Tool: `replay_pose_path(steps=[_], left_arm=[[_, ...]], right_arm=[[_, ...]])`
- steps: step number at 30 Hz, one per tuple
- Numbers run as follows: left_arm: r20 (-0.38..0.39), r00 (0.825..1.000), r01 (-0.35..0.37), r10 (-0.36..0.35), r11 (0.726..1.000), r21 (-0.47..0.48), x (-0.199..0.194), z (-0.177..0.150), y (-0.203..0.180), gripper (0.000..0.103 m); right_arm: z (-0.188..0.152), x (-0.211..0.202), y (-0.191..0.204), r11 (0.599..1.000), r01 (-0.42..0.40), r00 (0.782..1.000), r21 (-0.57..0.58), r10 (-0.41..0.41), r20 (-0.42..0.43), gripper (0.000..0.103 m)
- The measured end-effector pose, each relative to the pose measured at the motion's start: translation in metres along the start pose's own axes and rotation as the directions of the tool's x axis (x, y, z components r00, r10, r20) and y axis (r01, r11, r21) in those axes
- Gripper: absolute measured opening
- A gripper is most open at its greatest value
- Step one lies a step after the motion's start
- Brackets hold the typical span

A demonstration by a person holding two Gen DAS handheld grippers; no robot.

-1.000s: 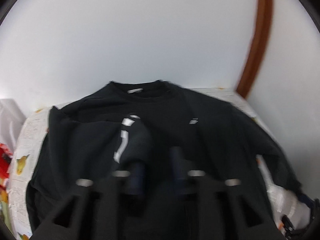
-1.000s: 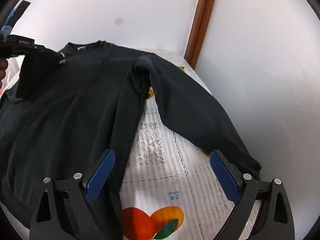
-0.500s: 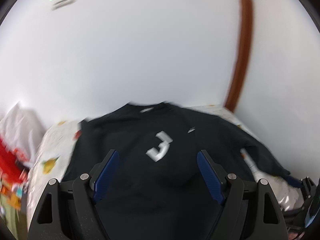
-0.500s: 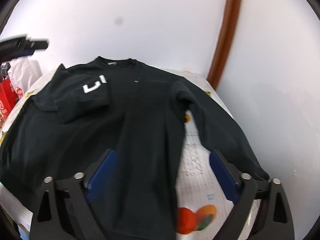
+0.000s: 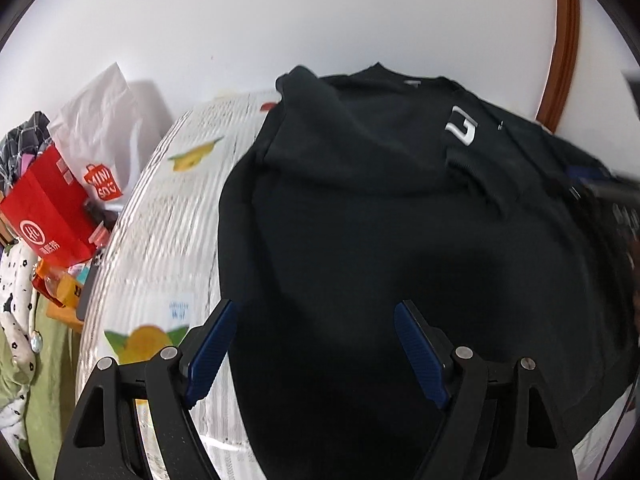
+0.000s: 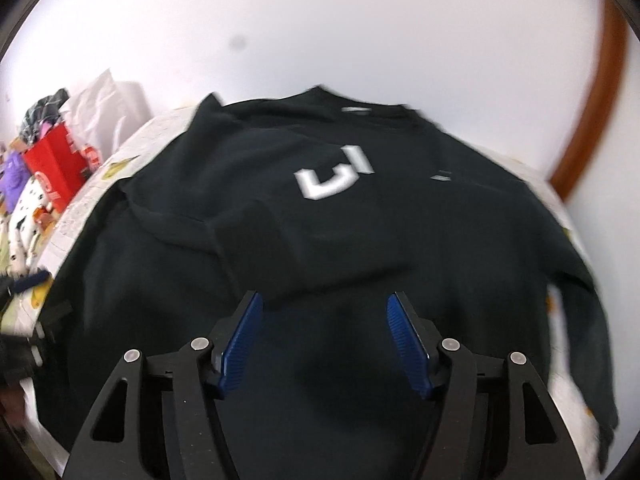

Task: Fold small clothes
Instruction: 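Open the left gripper and release the folded sleeve on the body, then grasp the ribbed cuff of the other sleeve with the right gripper and fold it across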

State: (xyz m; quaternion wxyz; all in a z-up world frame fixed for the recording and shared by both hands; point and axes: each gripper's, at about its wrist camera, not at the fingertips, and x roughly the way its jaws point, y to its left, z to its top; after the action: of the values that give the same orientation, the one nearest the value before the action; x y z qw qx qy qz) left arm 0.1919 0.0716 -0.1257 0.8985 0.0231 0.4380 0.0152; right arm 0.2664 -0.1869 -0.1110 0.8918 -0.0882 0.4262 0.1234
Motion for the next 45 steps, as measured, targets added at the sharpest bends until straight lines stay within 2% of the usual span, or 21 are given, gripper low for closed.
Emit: replay_pose_path(steps=[6,10,13,15,19,23,29,31,37,39,41,43,45], left_arm=[[0.036,0.999,-0.009,0.008,0.999,0.035,0.008,-0.019,-0.004,0.079],[0.030,0.999,-0.032,0.031,0.999,0.040,0.014,-0.022,-0.006,0.079],[0.024,1.000,-0.010,0.009,1.000,0.010,0.017,-0.023,0.000,0.079],[0.020,1.000,0.006,-0.006,1.000,-0.012,0.019,-0.023,0.003,0.080],[0.016,1.000,0.022,-0.021,0.999,-0.047,0.021,-0.024,0.008,0.081],[0.015,1.000,0.009,-0.008,0.999,-0.047,0.021,-0.026,0.009,0.084],[0.012,1.000,-0.002,0.002,0.999,-0.051,0.022,-0.026,0.009,0.086],[0.011,1.000,-0.008,0.009,0.999,-0.049,0.022,-0.026,0.008,0.087],[0.009,1.000,-0.027,0.027,0.998,-0.051,0.022,-0.026,0.008,0.089],[0.008,1.000,-0.030,0.030,0.998,-0.052,0.023,-0.026,0.009,0.090],[0.006,0.999,-0.033,0.033,0.998,-0.055,0.023,-0.025,0.009,0.091],[0.006,0.999,-0.037,0.037,0.998,-0.056,0.023,-0.025,0.009,0.091],[0.007,0.999,-0.040,0.040,0.998,-0.054,0.023,-0.025,0.009,0.091]], right_arm=[[0.028,0.045,0.047,0.996,-0.077,0.996,-0.044,0.075,-0.051,0.066],[0.037,0.075,0.059,0.997,-0.050,0.996,-0.051,0.046,-0.077,0.066],[0.039,0.082,0.055,0.999,-0.036,0.998,-0.034,0.034,-0.057,0.050],[0.042,0.080,0.047,0.996,-0.092,0.994,-0.011,0.091,-0.057,0.015],[0.045,0.057,0.028,0.991,-0.135,0.991,-0.005,0.135,-0.024,0.014],[0.059,0.026,-0.010,0.997,-0.078,0.995,0.018,0.076,0.056,0.013],[0.077,-0.027,-0.106,0.979,-0.004,0.990,0.202,-0.025,0.141,0.013],[0.076,-0.035,-0.129,0.970,0.025,0.988,0.240,-0.060,0.142,0.013],[0.068,-0.038,-0.190,0.932,0.031,0.988,0.360,-0.084,0.132,0.012],[0.061,-0.037,-0.205,0.915,-0.001,0.988,0.403,-0.060,0.141,0.012],[0.056,-0.029,-0.209,0.915,-0.007,0.991,0.404,-0.047,0.123,0.013],[0.054,-0.017,-0.212,0.921,0.022,0.995,0.390,-0.059,0.082,0.016],[0.050,-0.009,-0.214,0.924,0.094,0.992,0.370,-0.118,0.043,0.018]])
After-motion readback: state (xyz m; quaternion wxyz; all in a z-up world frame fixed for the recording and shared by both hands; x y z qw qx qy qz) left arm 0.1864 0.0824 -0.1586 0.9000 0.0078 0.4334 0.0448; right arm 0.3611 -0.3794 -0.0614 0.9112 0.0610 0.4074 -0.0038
